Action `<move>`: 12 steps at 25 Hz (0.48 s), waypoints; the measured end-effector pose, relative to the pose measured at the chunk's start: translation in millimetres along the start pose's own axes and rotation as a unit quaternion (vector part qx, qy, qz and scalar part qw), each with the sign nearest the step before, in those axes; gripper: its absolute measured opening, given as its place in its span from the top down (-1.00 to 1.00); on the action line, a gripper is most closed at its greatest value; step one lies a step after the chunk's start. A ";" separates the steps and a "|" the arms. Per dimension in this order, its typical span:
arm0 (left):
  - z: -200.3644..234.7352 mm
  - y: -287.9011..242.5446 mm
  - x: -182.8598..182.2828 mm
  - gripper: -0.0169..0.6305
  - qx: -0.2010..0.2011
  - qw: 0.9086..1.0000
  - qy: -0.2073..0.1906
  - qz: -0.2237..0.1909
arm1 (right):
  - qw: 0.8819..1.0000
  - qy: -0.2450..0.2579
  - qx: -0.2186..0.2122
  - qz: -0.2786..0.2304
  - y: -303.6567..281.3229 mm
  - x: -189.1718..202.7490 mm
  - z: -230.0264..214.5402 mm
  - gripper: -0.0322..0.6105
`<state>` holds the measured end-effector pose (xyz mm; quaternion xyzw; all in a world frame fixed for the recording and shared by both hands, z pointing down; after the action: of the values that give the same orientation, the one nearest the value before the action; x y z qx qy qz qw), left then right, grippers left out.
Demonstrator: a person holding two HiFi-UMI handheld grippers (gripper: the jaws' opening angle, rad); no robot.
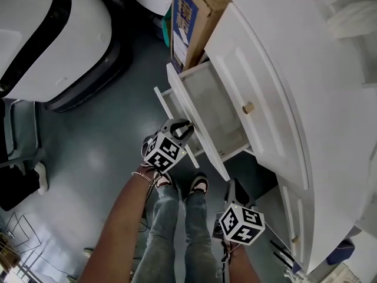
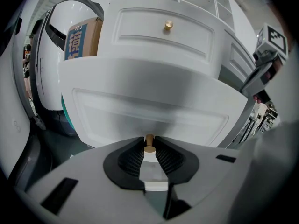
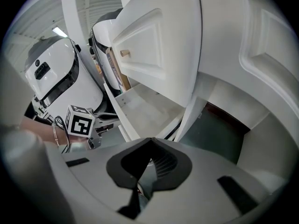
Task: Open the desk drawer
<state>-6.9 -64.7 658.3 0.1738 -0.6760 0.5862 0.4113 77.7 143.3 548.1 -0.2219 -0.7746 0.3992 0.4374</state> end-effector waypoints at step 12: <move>4.9 15.8 13.8 0.68 0.002 1.000 -0.006 0.009 | 1.000 0.007 -0.003 -0.002 1.6 1.8 7.7 0.88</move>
<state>-28.3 -61.9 658.6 0.1727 -0.6789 0.5899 0.4016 70.2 142.2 545.5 -0.2249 -0.7733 0.3943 0.4427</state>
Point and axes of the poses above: the fingertips, and each gripper's own axes: y backward along the fingers, z to its left, x out of its underside, the point moved 4 cm from there along y, backward along the fingers, and after that the axes turned 11 degrees about -x, right-handed, at the moved point
